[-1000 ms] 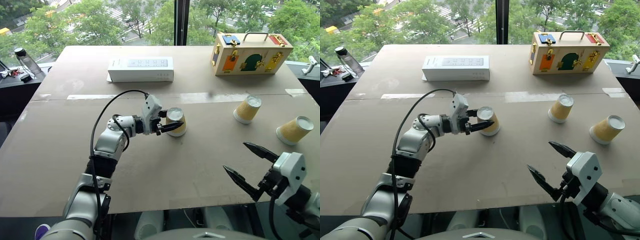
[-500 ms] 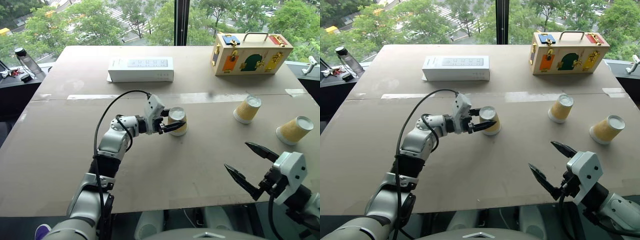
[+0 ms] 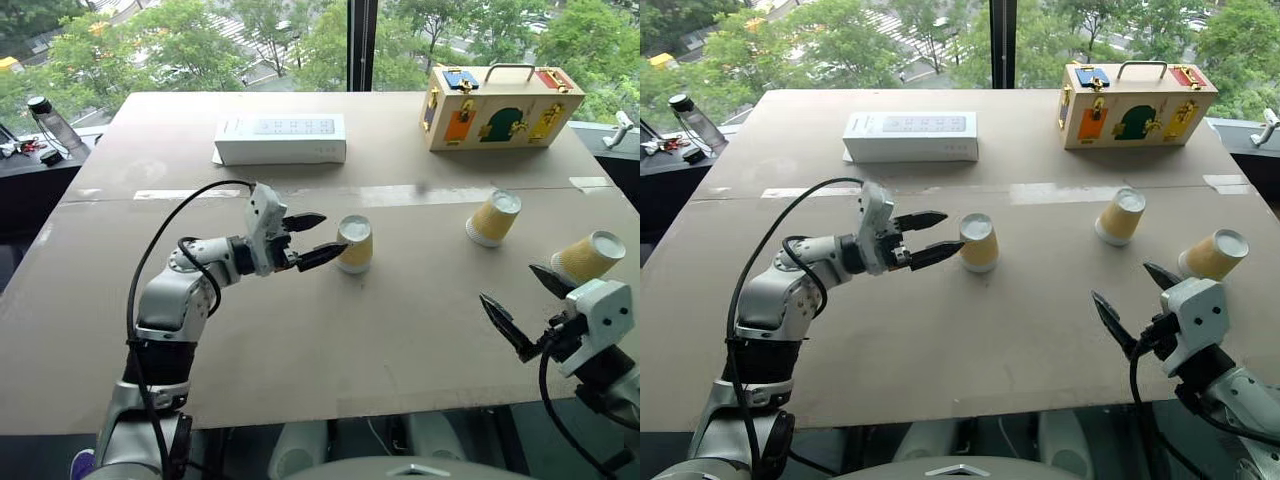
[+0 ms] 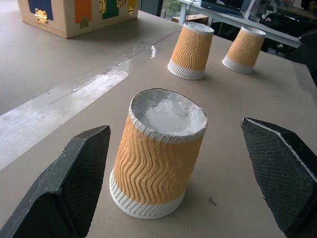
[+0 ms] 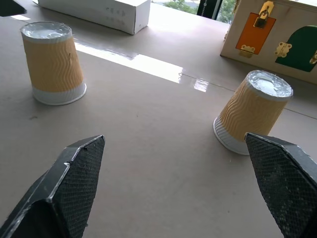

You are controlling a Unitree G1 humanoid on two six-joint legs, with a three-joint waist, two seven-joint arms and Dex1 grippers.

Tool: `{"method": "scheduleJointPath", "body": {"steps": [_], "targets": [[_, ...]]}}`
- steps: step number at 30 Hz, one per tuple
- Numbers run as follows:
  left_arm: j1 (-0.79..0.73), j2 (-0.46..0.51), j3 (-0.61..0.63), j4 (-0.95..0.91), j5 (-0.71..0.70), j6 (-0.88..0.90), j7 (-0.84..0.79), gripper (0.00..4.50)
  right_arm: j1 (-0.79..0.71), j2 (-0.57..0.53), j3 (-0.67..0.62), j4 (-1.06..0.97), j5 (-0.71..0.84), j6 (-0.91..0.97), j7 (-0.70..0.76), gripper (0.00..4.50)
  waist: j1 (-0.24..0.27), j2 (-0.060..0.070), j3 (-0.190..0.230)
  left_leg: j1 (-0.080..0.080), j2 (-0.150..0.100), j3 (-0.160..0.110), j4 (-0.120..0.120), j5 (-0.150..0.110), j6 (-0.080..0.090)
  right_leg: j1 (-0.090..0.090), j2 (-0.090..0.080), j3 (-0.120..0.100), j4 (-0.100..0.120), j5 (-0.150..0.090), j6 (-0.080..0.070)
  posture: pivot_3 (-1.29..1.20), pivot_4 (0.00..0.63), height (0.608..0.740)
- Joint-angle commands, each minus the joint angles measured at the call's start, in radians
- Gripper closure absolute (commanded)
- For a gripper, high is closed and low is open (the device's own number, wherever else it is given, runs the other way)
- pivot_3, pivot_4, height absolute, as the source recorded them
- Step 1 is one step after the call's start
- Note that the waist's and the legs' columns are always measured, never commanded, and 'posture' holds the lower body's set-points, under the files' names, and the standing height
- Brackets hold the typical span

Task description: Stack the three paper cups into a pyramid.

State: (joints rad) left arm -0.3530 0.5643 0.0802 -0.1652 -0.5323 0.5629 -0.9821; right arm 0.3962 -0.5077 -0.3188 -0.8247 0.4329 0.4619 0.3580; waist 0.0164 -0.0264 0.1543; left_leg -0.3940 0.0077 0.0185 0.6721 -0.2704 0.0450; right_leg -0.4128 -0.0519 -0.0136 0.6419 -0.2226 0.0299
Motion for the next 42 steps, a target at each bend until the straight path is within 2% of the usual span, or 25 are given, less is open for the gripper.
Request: {"method": "scheduleJointPath", "body": {"steps": [1,2,8,13,24,25,26,27,29,30,33,36,38,42], "targets": [[0.080,0.021,0.078,-0.129,-0.101,-0.030,-0.056,0.14,-0.162,-0.031,0.035,0.090,-0.077,0.124,-0.103,0.00,-0.003,0.000,0.000,0.000,0.000,0.001,0.000,0.000,0.000,0.000,0.000,0.001,0.000,0.000,0.000,0.00,0.150,0.740],[0.108,0.044,0.089,-0.159,-0.123,-0.015,-0.077,0.14,-0.224,-0.039,0.056,0.133,-0.116,0.158,-0.135,0.00,-0.005,0.000,0.000,0.001,0.000,0.002,0.000,0.000,0.000,0.000,0.000,0.001,0.000,0.000,0.000,0.00,0.150,0.740],[0.178,0.092,0.120,-0.272,-0.217,0.015,-0.094,0.14,-0.516,0.023,0.066,0.351,-0.123,0.270,-0.214,0.00,-0.002,0.002,0.001,0.000,-0.001,0.000,-0.001,0.000,0.000,0.000,0.003,0.001,0.000,0.000,-0.001,0.00,0.150,0.740],[0.245,0.128,0.167,-0.345,-0.289,0.033,-0.096,0.14,-0.697,0.076,0.068,0.508,-0.115,0.293,-0.234,0.00,-0.007,0.003,0.001,0.000,-0.001,0.002,-0.001,0.000,0.000,0.000,0.004,0.002,0.000,0.001,0.000,0.00,0.150,0.740],[0.324,0.139,0.178,-0.406,-0.297,0.001,-0.054,0.14,-0.841,0.100,0.110,0.727,-0.154,0.250,-0.208,0.00,-0.007,0.003,0.002,0.000,-0.001,0.003,-0.002,0.000,0.000,-0.001,0.005,0.002,0.000,0.002,0.003,0.00,0.150,0.740],[0.327,0.139,0.180,-0.406,-0.297,-0.002,-0.052,0.00,-0.848,0.099,0.109,0.742,-0.157,0.243,-0.204,0.52,-0.007,0.003,0.002,0.000,-0.001,0.003,-0.002,0.000,0.000,-0.001,0.005,0.002,0.000,0.002,0.003,0.00,0.150,0.740],[0.328,0.139,0.180,-0.406,-0.297,-0.003,-0.048,0.00,-0.852,0.098,0.108,0.752,-0.161,0.229,-0.202,0.77,-0.007,0.003,0.002,0.000,-0.001,0.003,-0.002,0.000,0.000,-0.001,0.005,0.002,0.000,0.002,0.003,0.00,0.150,0.740],[0.327,0.138,0.180,-0.404,-0.297,-0.005,-0.046,0.00,-0.855,0.099,0.107,0.758,-0.162,0.219,-0.200,1.42,-0.007,0.003,0.002,0.000,-0.001,0.003,-0.002,0.000,0.000,-0.001,0.005,0.002,0.000,0.002,0.003,0.00,0.150,0.740],[0.331,0.136,0.181,-0.403,-0.298,-0.008,-0.041,0.00,-0.854,0.096,0.112,0.755,-0.162,0.207,-0.185,1.75,-0.007,0.003,0.002,0.000,-0.001,0.002,-0.002,0.000,0.000,-0.001,0.005,0.002,0.000,0.002,0.003,0.00,0.150,0.740],[0.336,0.136,0.181,-0.402,-0.296,-0.012,-0.041,0.00,-0.850,0.095,0.111,0.744,-0.156,0.204,-0.175,2.26,-0.007,0.003,0.002,0.000,-0.001,0.002,-0.002,0.000,0.000,-0.001,0.005,0.002,0.000,0.002,0.003,0.00,0.150,0.740],[0.347,0.131,0.187,-0.388,-0.290,-0.030,-0.038,0.00,-0.834,0.087,0.117,0.708,-0.146,0.196,-0.138,2.26,-0.008,0.003,0.002,0.000,-0.001,0.003,-0.002,0.000,0.000,-0.001,0.005,0.002,0.000,0.002,0.003,0.00,0.150,0.740],[0.377,0.123,0.196,-0.370,-0.268,-0.058,-0.029,0.00,-0.796,0.067,0.134,0.607,-0.076,0.205,-0.018,2.26,-0.007,0.004,0.002,0.000,-0.001,0.003,-0.002,0.000,0.000,-0.002,0.005,0.002,0.000,0.002,0.003,0.00,0.150,0.740],[0.418,0.124,0.204,-0.359,-0.237,-0.089,-0.034,0.00,-0.758,0.034,0.182,0.510,-0.030,0.215,0.087,2.26,-0.008,0.004,0.002,0.000,-0.001,0.002,-0.003,0.000,0.000,-0.002,0.005,0.002,0.000,0.002,0.003,0.00,0.150,0.740],[0.466,0.130,0.224,-0.344,-0.215,-0.124,-0.040,0.00,-0.718,-0.012,0.291,0.404,0.001,0.221,0.209,2.26,-0.012,0.004,0.002,0.000,0.000,0.002,-0.003,0.000,0.000,-0.002,0.005,0.002,0.000,0.002,0.003,0.00,0.150,0.740]]}}
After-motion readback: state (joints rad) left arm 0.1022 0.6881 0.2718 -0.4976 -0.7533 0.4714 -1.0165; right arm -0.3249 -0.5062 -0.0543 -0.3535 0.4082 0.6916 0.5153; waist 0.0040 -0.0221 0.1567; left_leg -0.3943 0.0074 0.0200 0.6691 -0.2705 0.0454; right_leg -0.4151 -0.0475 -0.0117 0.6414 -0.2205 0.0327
